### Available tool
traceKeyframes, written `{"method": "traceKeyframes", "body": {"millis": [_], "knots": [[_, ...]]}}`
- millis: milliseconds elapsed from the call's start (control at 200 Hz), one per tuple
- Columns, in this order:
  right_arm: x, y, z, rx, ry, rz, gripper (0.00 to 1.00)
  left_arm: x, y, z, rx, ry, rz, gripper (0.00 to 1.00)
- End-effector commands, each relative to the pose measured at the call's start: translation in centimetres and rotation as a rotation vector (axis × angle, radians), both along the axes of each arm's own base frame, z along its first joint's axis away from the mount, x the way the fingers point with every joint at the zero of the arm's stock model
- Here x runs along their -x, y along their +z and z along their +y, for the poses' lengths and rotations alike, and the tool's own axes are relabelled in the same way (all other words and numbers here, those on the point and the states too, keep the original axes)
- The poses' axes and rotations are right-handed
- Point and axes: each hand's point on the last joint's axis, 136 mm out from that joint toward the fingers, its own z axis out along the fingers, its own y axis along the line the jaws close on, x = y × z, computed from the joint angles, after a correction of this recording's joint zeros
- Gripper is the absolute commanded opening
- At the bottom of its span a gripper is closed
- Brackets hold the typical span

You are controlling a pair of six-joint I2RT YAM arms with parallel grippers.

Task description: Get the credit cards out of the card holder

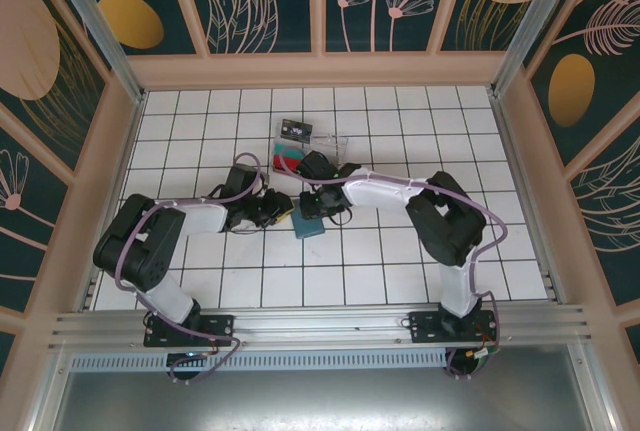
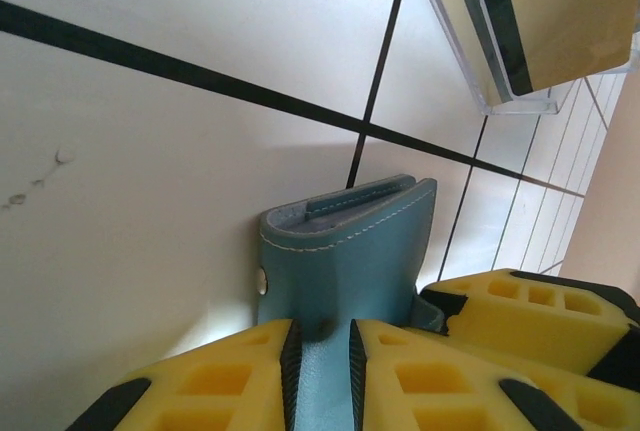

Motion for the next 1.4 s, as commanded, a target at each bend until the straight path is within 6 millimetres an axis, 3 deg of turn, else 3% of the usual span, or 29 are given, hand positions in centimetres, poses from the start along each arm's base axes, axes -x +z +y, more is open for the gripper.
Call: {"method": "traceKeyframes", "body": {"millis": [0,215,410,611,696,991,1146,1391], "knots": [[1.1,-1.6,-1.1,-0.027,0.003,0.078,0.28,-0.1,-0.6,-0.2,-0.006,-0.028,0.007,0.24],[0.7,-0.3,-1.6,-0.15,-0.044,0.105,0.28,0.1,-1.1,0.2,-0.039,-0.028,0.012,0.24],[-0.8,1.4,-3.9,-0.253,-0.156,0.091,0.33,0.0,-1.1,0.3,-0.054,-0.029,0.014,0.25],[-1.2,0.4,-5.2,-0.166,-0.184,0.08,0.35,-0.2,-0.8,0.4,-0.06,-0.026,0.002,0.25],[-1.1,0.2,-4.9,-0.157,-0.173,0.082,0.34,-0.4,-0.5,0.3,-0.056,-0.023,-0.006,0.26],[-0.7,-0.7,-3.9,-0.143,-0.161,0.119,0.21,-0.7,0.3,0.7,-0.072,0.002,-0.025,0.31],[-1.5,2.0,-3.5,-0.193,-0.159,0.052,0.0,-1.5,1.7,1.4,-0.089,0.034,-0.062,0.43],[-1.5,9.3,-2.4,-0.29,-0.07,-0.075,0.0,-2.2,3.9,2.9,-0.109,0.091,-0.119,0.72]]}}
